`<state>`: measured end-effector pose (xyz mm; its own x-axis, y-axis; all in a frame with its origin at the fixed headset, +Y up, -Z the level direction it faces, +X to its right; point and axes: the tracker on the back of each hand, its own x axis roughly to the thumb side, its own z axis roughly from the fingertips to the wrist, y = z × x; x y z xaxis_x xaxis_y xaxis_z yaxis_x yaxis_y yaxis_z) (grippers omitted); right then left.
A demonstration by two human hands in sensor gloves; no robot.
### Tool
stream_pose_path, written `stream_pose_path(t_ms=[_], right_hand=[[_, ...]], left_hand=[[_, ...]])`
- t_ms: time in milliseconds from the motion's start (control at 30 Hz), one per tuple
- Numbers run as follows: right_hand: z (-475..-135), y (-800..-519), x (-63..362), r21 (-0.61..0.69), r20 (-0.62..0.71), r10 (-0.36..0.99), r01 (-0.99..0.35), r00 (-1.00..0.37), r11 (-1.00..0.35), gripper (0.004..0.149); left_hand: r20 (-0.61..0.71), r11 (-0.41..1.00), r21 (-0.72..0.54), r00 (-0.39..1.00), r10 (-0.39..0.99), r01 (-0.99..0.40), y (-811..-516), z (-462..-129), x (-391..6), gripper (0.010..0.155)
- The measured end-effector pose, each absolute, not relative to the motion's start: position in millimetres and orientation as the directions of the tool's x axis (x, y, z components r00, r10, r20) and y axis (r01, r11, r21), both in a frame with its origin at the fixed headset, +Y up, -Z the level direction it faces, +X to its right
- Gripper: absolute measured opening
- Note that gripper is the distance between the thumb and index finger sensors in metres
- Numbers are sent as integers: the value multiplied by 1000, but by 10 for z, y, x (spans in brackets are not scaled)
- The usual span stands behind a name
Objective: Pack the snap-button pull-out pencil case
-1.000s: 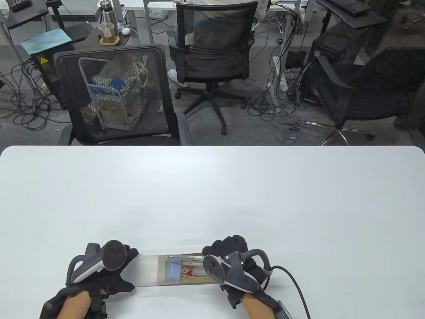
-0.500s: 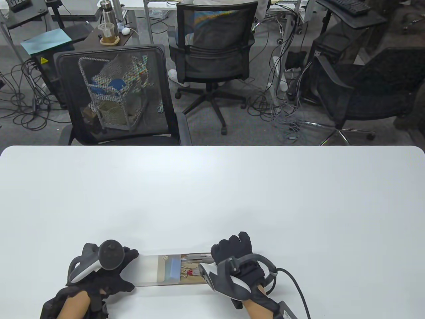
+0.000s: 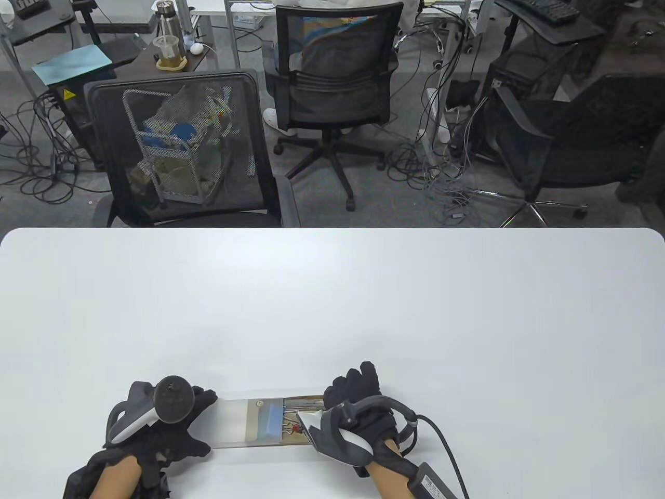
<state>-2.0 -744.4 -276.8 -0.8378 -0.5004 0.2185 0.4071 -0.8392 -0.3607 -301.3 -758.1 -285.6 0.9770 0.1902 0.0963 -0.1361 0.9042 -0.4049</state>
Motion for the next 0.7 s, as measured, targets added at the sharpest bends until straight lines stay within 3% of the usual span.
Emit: stream_pose_path(t_ms=[267,400,500,567,700], right_hand=[[-2775,-7474,24,-357,238,-469,373,-850,-857,44],[-2753,-7350,197,-341,278,-288,186,-916,-922,45],[-2738,-7228,429,-322,264,-69,-21,-962,-946,47],[-2765,-7162,643,-326,188,59,-119,-980,-938,49],[-2869,-7212,1013,-231,-17,165,-157,-986,-960,51]], left_hand=[[87,897,-415,975,206,-153,-7587,-2854,-3017,94],[96,902,-408,975,199,-143,-7587,-2853,-3018,94],[96,902,-408,975,199,-144,-7588,-2853,-3020,94],[92,900,-411,975,203,-149,-7590,-2853,-3021,94],[86,895,-415,973,216,-162,-7593,-2853,-3025,94]])
